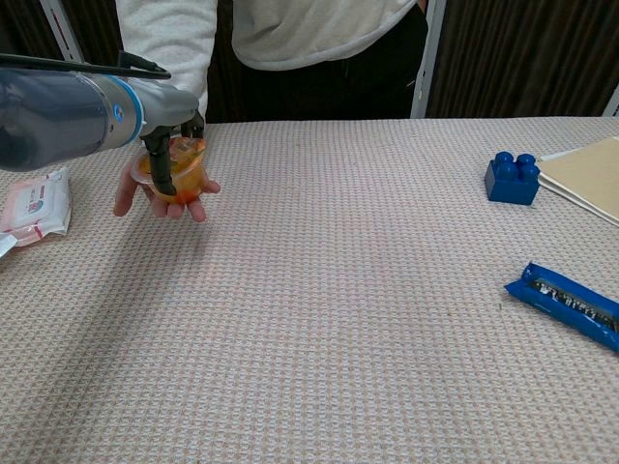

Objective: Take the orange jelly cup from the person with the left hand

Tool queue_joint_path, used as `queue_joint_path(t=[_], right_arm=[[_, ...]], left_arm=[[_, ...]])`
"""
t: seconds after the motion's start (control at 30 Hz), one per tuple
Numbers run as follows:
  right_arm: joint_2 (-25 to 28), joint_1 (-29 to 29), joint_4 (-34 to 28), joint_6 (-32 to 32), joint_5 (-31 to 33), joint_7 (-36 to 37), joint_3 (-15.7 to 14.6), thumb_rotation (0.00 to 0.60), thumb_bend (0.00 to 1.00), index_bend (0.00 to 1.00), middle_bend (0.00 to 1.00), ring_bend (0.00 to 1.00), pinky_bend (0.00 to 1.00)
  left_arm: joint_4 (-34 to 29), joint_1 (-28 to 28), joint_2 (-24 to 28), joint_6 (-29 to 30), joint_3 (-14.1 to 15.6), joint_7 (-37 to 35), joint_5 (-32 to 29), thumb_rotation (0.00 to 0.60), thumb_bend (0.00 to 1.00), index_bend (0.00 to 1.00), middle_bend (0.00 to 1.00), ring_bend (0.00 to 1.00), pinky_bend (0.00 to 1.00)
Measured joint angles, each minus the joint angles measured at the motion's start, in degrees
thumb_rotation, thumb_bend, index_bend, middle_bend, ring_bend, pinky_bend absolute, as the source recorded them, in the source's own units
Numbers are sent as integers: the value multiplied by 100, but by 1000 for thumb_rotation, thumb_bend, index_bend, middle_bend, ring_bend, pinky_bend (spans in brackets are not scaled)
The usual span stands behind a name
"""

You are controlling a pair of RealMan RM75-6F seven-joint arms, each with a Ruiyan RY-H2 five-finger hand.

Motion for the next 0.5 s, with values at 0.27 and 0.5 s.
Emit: queue_joint_path(t=[0.27, 0.5], right_arm=[[8, -15, -27, 27, 1, -28, -1, 600, 74, 147, 0, 0, 0], [11, -34, -22, 70, -21, -44, -2, 600, 74, 147, 0, 0, 0]], left_arm=[[130, 145, -133, 134, 121, -550, 738, 600, 605, 791, 568, 532, 558], [-57, 366, -73, 292, 245, -1011, 1448, 600, 614, 803, 578, 539, 562]])
